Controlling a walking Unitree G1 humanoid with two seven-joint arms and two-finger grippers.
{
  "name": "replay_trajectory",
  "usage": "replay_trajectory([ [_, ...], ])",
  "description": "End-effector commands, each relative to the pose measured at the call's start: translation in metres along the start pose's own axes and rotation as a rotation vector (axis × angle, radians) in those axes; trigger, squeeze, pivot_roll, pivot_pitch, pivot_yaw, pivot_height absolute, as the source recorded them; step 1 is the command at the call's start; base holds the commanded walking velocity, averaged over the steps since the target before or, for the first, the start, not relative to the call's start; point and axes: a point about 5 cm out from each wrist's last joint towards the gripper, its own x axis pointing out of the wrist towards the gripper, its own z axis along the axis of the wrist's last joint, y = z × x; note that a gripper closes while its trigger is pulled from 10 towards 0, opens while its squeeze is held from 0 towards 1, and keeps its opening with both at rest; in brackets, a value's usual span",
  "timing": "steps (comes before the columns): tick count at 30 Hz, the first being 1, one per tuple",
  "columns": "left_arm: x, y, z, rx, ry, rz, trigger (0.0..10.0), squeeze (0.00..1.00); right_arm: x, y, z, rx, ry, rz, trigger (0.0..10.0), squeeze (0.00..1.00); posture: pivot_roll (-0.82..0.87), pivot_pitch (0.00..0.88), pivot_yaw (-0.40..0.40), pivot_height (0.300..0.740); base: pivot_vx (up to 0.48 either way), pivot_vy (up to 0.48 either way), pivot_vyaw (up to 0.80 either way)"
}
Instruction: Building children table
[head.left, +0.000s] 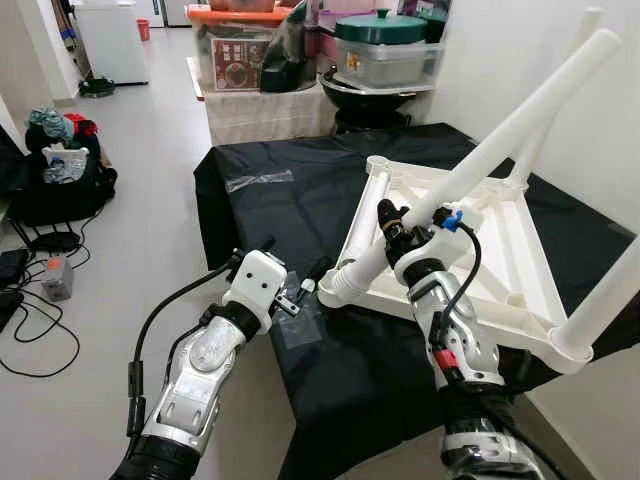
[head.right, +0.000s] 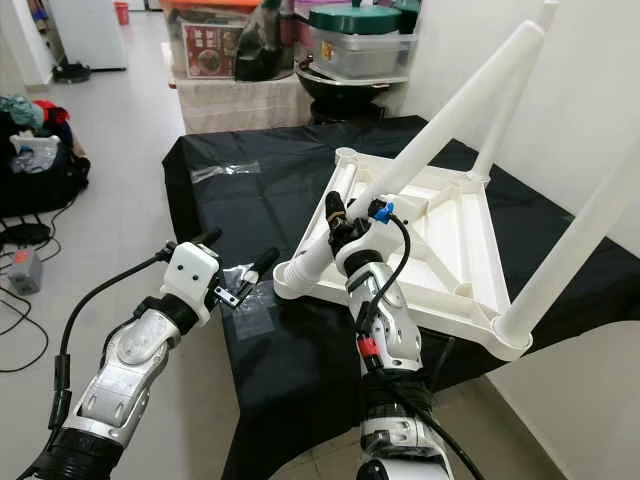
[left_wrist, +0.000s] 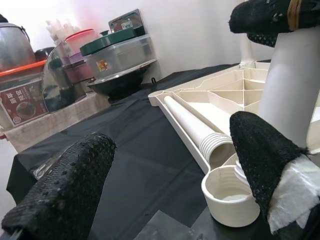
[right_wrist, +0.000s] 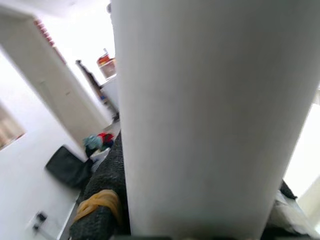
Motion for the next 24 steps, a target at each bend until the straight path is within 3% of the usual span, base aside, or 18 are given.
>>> replay_trajectory([
  [1,0.0028,0.0003,-0.0035,0.003,0.026,-0.008,10.0,0.00,-0.0032,0.0094,-0.0009,-0.010,0.016,0.078,0.0,0.00,0.00,0.000,-0.053,0.740,0.000,-0.352,0.00],
  [9,0.0033,0.0017,-0.0050,0.011,0.035,-0.003,10.0,0.00,-0.0108,0.0116,-0.0030,-0.002,0.043,0.130,0.0,0.00,0.00,0.000,-0.052,0.740,0.000,-0.370,0.00],
  [24,0.0033,0.0026,-0.0065,0.011,0.040,0.003,10.0,0.00,-0.0086,0.0077,0.0016,-0.023,0.032,0.113,0.0,0.00,0.01,0.000,-0.056,0.740,0.000,-0.306,0.00],
])
